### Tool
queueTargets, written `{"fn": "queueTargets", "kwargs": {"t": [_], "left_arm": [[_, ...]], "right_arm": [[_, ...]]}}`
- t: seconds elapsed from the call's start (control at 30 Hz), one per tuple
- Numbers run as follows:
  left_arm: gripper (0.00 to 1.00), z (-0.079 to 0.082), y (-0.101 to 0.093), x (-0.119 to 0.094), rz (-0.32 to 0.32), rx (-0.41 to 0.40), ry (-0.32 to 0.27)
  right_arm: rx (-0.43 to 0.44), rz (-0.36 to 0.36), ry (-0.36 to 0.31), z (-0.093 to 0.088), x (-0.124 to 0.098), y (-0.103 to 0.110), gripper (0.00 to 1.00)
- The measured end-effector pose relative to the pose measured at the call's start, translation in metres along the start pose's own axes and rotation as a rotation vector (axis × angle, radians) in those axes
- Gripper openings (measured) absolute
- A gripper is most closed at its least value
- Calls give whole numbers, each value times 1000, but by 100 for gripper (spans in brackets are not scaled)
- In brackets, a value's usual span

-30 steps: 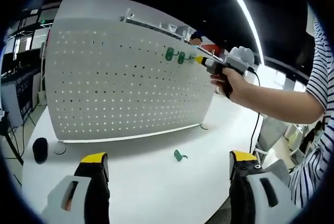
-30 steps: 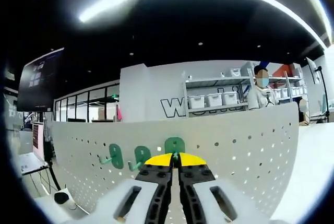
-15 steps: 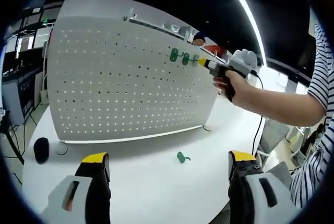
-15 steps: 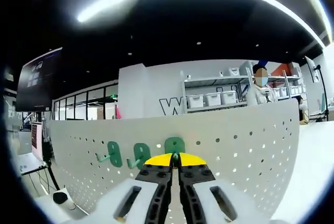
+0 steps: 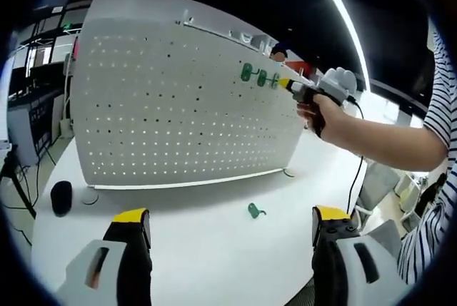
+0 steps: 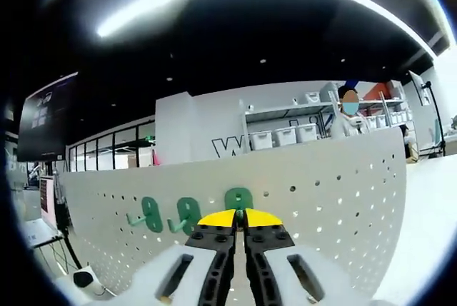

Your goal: Insert the hook assembly into the mounting plate slot until the hook locks in place.

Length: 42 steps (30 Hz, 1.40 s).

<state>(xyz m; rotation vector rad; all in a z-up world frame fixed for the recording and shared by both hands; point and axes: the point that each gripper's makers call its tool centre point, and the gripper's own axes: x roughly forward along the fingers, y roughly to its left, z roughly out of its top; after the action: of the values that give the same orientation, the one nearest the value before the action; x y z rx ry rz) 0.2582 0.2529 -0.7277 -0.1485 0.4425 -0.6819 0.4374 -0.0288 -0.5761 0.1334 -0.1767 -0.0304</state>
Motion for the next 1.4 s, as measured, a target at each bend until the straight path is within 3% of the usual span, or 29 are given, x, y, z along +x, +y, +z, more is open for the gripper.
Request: {"fn": "queueTargets", "kwargs": {"t": [0.73,0.87,1.4], "left_arm": [[97,-9,1,-2,-6,-28,-4],[97,-10,1,-3,-6,-27,2],[98,-11,-5,-5,-25,-4,23]], "right_arm": [[0,-36,59,-6,6,-2,2],[-11,-53,69,-6,8,-2,11],[10,-65,9,25,-14,-12,18]]}}
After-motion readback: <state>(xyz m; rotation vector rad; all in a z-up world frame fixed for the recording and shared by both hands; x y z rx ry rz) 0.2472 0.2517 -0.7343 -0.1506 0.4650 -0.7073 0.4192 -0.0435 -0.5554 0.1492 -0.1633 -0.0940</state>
